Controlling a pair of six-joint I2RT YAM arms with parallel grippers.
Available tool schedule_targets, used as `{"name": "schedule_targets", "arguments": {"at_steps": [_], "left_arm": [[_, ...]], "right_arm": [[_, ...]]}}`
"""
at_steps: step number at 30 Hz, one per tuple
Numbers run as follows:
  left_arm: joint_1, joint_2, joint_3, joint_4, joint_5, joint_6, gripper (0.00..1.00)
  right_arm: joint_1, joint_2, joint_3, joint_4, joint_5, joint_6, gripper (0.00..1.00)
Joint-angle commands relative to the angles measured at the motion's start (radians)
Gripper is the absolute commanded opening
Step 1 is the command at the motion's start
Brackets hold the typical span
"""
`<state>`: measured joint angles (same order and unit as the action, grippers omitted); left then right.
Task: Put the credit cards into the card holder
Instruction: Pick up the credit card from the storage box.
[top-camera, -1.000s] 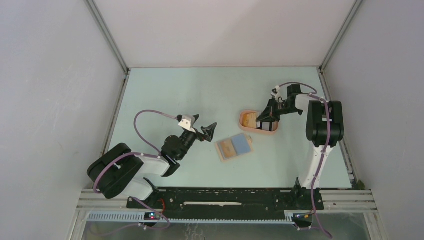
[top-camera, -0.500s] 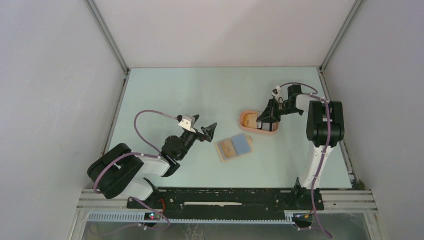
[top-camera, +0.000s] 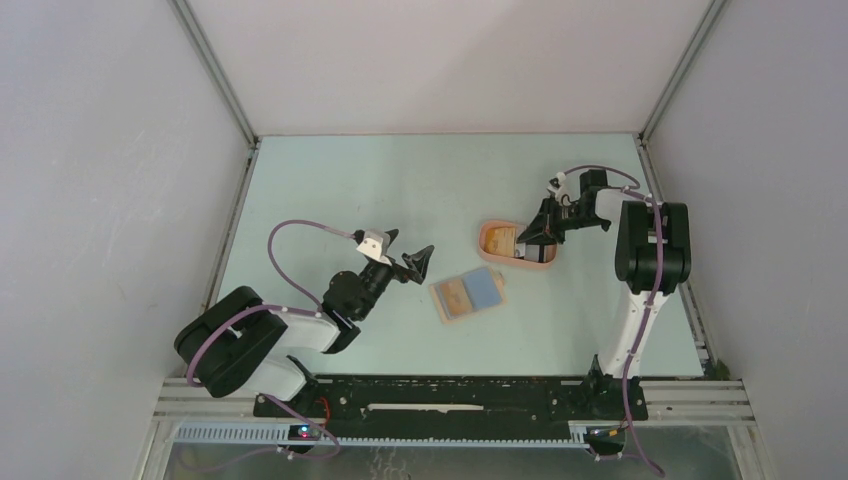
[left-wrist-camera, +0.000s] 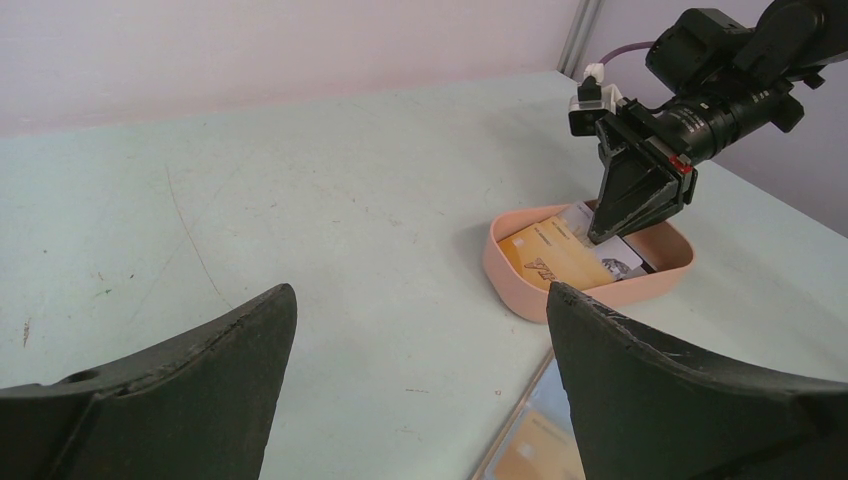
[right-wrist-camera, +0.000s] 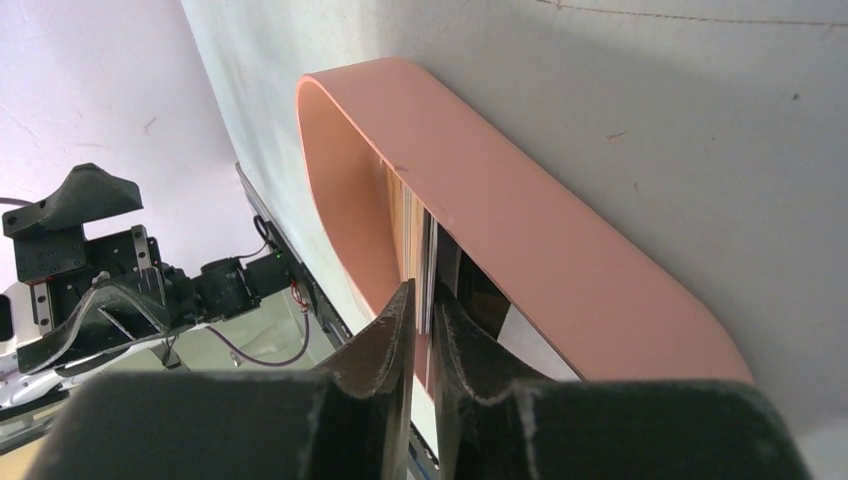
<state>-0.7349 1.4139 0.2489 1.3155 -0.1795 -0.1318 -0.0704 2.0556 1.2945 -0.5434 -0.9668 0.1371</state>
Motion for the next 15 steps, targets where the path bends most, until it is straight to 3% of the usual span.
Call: {"name": "schedule_targets", "arguments": {"at_steps": [1, 9, 15], "left_arm": [[-0.003, 0.000, -0.005, 0.038, 0.002, 0.011, 1.00], [-0.002, -0.001, -0.010, 0.044, 0.007, 0.010, 1.00], [0.008, 0.009, -0.020, 0.077, 0.053, 0.000, 1.00]], "right_arm": [[-0.009, -0.035, 0.000, -0.017, 0.001, -0.018, 0.17], [-0.017, -0.061, 0.000, -0.048, 0.056, -0.041, 0.00], [-0.039, -0.132, 0.001, -0.113, 0.130, -0.114, 0.00]]}}
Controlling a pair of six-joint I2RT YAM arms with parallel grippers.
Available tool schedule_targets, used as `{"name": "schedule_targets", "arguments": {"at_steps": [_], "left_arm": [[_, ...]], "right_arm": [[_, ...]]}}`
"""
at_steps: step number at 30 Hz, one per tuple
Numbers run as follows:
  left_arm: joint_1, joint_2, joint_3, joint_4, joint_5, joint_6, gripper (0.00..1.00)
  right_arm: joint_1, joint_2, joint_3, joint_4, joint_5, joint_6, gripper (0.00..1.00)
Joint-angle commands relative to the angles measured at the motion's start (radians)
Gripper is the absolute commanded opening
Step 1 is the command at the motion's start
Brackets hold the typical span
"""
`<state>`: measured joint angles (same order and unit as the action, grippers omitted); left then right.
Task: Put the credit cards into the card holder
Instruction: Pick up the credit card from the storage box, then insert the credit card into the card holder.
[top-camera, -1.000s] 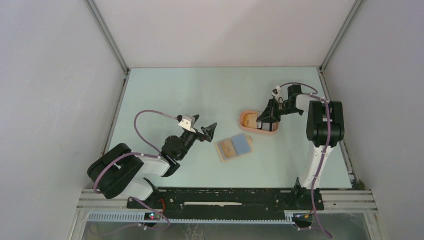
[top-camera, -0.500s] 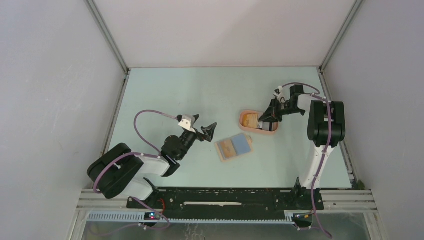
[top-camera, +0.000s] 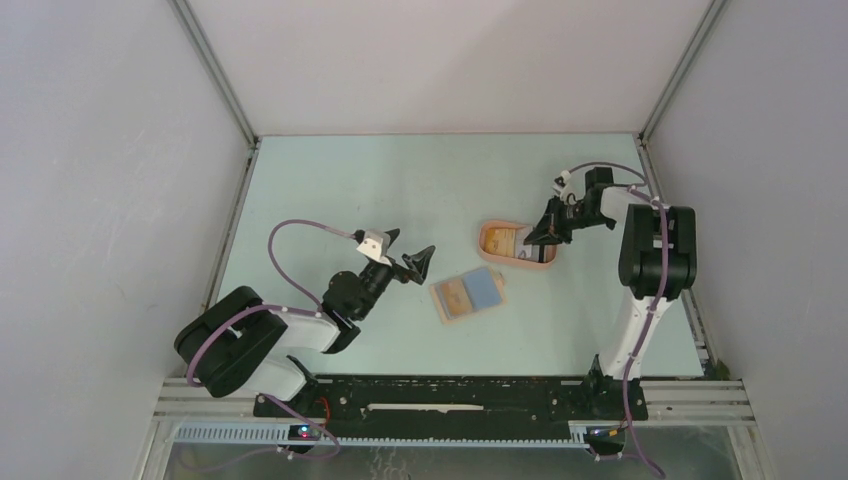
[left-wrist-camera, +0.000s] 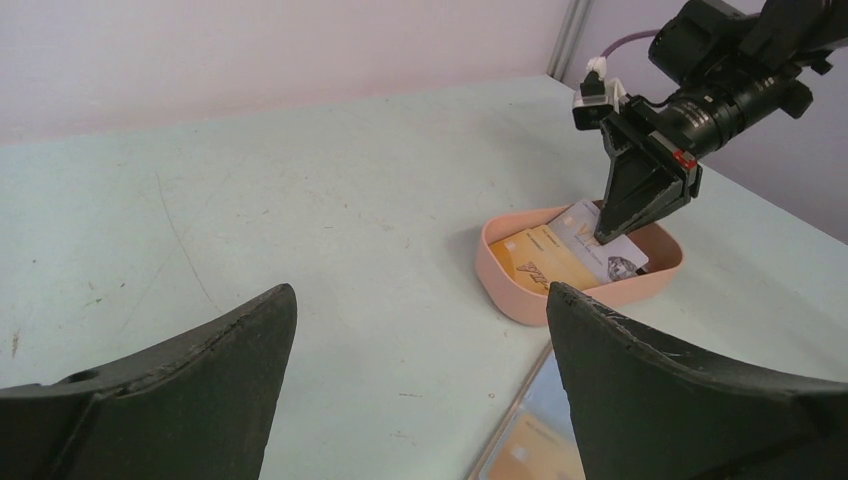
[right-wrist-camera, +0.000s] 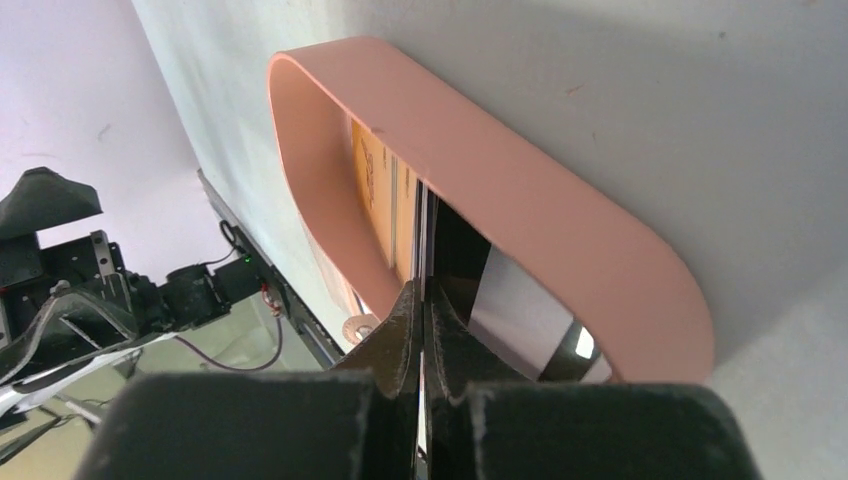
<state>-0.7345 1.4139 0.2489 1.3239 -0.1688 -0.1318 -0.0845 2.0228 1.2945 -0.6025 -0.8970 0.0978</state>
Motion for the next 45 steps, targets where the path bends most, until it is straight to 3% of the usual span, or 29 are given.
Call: {"name": "schedule_targets", "arguments": {"at_steps": [1, 8, 23, 28, 36, 40, 45], "left_arm": [[0.012, 0.015, -0.017, 0.071, 0.057, -0.007, 1.00], [0.049, 0.045, 0.002, 0.074, 0.155, -0.058, 1.00], [0.053, -0.011, -0.014, 0.038, 0.402, -0.428, 0.99], [-0.009, -0.090, -0.017, -0.028, 0.429, -0.398, 0.99], [-0.161, -0.279, 0.040, -0.333, 0.346, -0.229, 1.00], [-0.182, -0.303, 0.024, -0.293, 0.382, -0.202, 1.00], [-0.189, -0.271, -0.011, -0.127, 0.473, -0.184, 1.00]], "right_arm": [[-0.028, -0.111, 0.001, -0.068, 0.071, -0.090, 0.00], [-0.063, -0.187, 0.009, -0.217, 0.058, -0.270, 0.00], [-0.059, -0.471, 0.003, -0.318, -0.104, -0.504, 0.00], [-0.014, -0.588, -0.006, -0.308, -0.133, -0.528, 0.00], [0.057, -0.771, -0.058, -0.228, -0.177, -0.513, 0.00], [0.095, -0.848, -0.093, -0.160, -0.177, -0.470, 0.00], [0.213, -0.914, -0.124, -0.028, -0.081, -0.361, 0.00]]}}
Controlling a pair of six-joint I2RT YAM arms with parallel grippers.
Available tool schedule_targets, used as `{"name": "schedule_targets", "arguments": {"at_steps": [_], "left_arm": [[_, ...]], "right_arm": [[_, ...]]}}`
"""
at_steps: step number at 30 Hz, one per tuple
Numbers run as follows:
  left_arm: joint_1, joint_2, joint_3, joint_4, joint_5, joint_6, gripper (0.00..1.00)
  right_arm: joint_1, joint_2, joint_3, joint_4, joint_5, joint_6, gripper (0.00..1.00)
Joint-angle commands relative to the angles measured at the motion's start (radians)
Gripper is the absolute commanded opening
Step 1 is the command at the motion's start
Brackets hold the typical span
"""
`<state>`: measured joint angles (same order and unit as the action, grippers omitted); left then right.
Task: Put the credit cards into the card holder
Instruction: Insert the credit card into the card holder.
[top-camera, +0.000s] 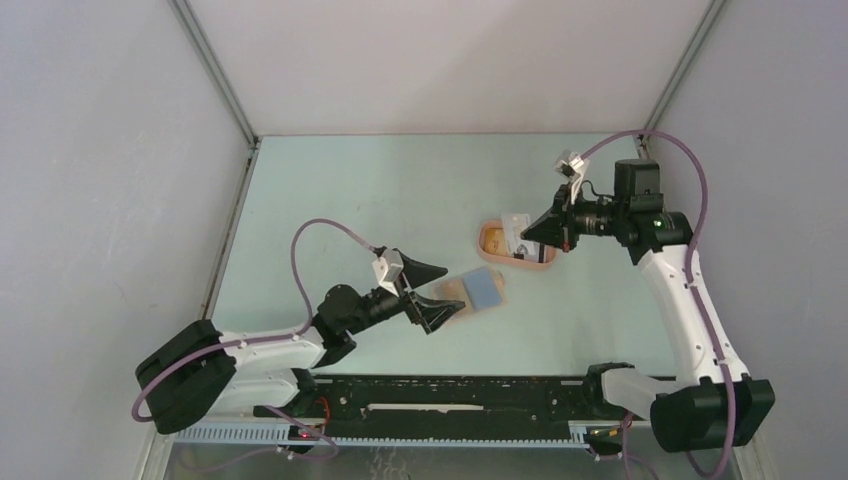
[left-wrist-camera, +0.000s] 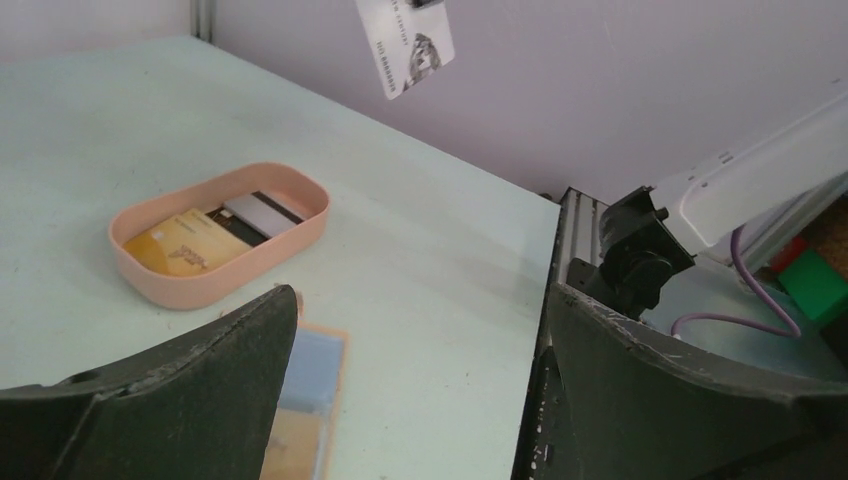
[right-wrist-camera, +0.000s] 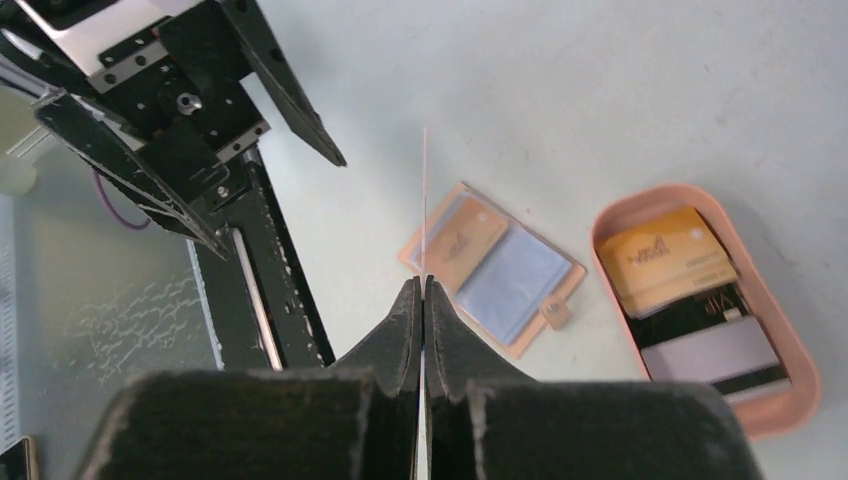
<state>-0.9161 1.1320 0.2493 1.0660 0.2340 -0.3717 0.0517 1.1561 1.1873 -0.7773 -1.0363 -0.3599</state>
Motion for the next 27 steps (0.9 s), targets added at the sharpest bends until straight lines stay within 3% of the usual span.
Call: {"name": "schedule_targets", "arguments": {"at_steps": [1, 9, 14, 17, 27], "left_arm": [[-0.007, 0.016, -0.015, 0.151, 0.077, 0.062, 1.00], [-0.002, 0.029, -0.033, 0.193, 0.020, 0.174, 1.00], [0.036, 0.136, -0.013, 0.280, 0.115, 0.194, 0.99], [0.065, 0.204, -0.008, 0.377, 0.207, 0.149, 0.92], [0.069, 0.270, 0.043, 0.389, 0.279, 0.085, 0.76]], "right_arm": [[0.102, -0.048, -0.025, 0.185, 0.059, 0.107, 0.00], [0.246, 0.042, -0.020, 0.204, 0.069, 0.091, 0.00], [0.273, 0.042, -0.057, 0.202, -0.044, 0.018, 0.00], [0.285, 0.070, -0.061, 0.154, -0.091, -0.053, 0.00], [0.300, 0.137, -0.061, 0.114, -0.119, -0.115, 0.00]]}}
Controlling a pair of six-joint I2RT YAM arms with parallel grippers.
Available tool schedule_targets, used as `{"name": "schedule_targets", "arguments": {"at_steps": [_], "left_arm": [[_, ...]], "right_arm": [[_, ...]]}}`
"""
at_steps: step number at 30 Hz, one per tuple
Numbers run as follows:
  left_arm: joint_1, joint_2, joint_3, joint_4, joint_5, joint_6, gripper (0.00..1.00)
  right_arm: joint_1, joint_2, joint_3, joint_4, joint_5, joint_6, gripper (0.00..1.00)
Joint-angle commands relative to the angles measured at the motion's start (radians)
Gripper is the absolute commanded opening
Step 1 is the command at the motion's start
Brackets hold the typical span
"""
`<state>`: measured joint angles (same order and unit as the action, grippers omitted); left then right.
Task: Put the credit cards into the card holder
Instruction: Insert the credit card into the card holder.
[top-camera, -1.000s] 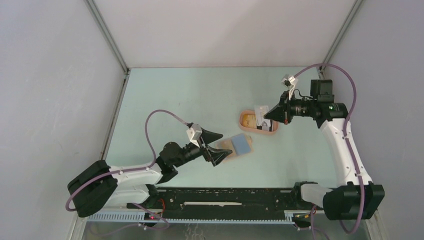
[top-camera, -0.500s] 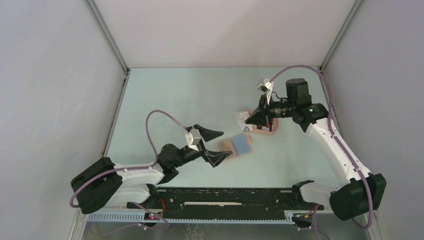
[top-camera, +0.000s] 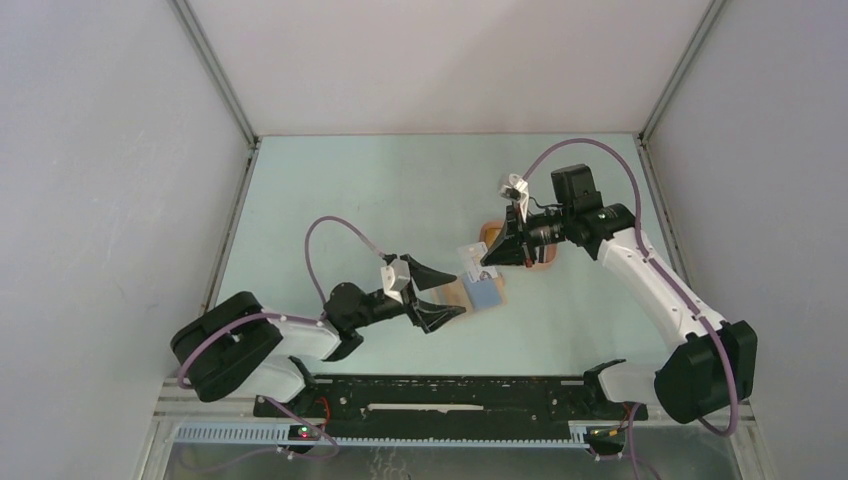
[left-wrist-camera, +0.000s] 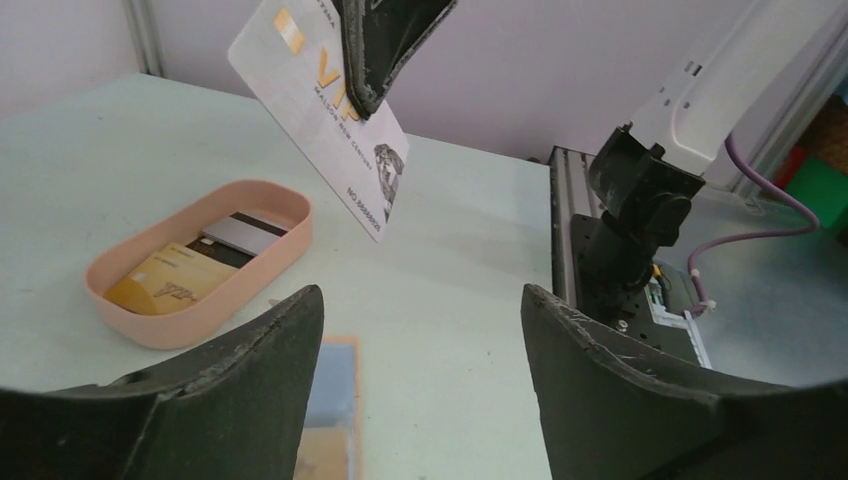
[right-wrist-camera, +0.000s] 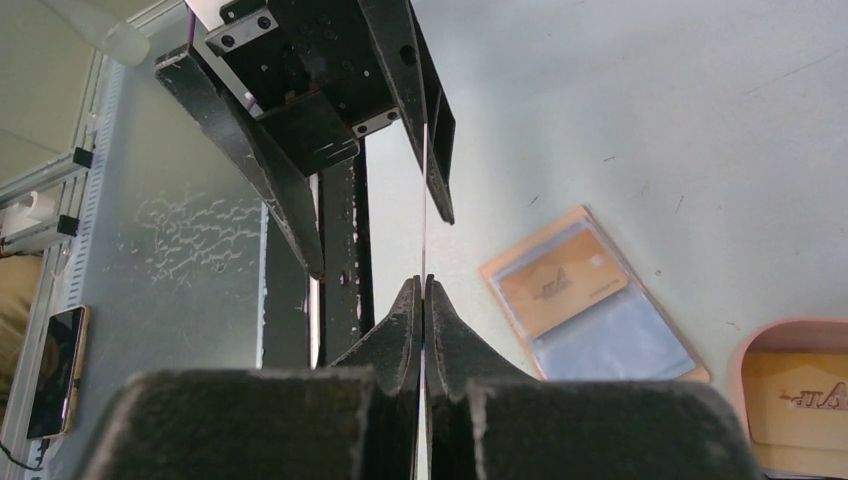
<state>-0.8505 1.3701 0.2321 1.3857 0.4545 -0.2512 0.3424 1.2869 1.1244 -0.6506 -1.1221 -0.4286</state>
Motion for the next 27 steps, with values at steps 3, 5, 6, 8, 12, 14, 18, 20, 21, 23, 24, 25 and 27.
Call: {"name": "schedule_targets", "arguments": {"at_steps": [3, 5, 6, 8, 12, 14, 18, 20, 21, 23, 24, 25, 27], "left_arm": [[0.004, 0.064, 0.092, 0.084, 0.068, -0.076, 0.67], [0.003, 0.076, 0.100, 0.097, 0.065, -0.092, 0.66], [0.003, 0.081, 0.101, 0.101, 0.056, -0.095, 0.65], [0.002, 0.090, 0.102, 0.109, 0.046, -0.099, 0.65], [0.001, 0.126, 0.129, 0.116, 0.036, -0.118, 0.59], [0.001, 0.146, 0.143, 0.117, 0.033, -0.121, 0.57], [0.001, 0.170, 0.158, 0.118, 0.035, -0.131, 0.45], [0.002, 0.175, 0.162, 0.118, 0.041, -0.134, 0.39], [0.002, 0.175, 0.162, 0.119, 0.041, -0.136, 0.35], [0.002, 0.175, 0.161, 0.118, 0.042, -0.139, 0.26], [0.002, 0.174, 0.160, 0.118, 0.042, -0.142, 0.22], [0.003, 0.174, 0.160, 0.118, 0.043, -0.144, 0.17], [0.008, 0.174, 0.161, 0.118, 0.052, -0.157, 0.02]], "right_arm": [[0.015, 0.016, 0.002, -0.016, -0.036, -0.048, 0.00], [0.017, 0.018, 0.002, -0.018, -0.038, -0.051, 0.00], [0.019, 0.018, 0.002, -0.019, -0.039, -0.054, 0.00], [0.025, 0.019, 0.002, -0.023, -0.038, -0.055, 0.00], [0.040, 0.025, 0.002, -0.026, -0.039, -0.062, 0.00], [0.050, 0.027, 0.002, -0.028, -0.038, -0.068, 0.00], [0.056, 0.032, 0.002, -0.030, -0.038, -0.071, 0.00], [0.059, 0.036, 0.002, -0.032, -0.038, -0.074, 0.00], [0.060, 0.038, 0.002, -0.033, -0.038, -0.074, 0.00], [0.062, 0.041, 0.002, -0.036, -0.036, -0.077, 0.00], [0.062, 0.043, 0.002, -0.037, -0.036, -0.078, 0.00], [0.064, 0.043, 0.002, -0.038, -0.036, -0.079, 0.00], [0.066, 0.043, 0.003, -0.040, -0.036, -0.082, 0.00]]}}
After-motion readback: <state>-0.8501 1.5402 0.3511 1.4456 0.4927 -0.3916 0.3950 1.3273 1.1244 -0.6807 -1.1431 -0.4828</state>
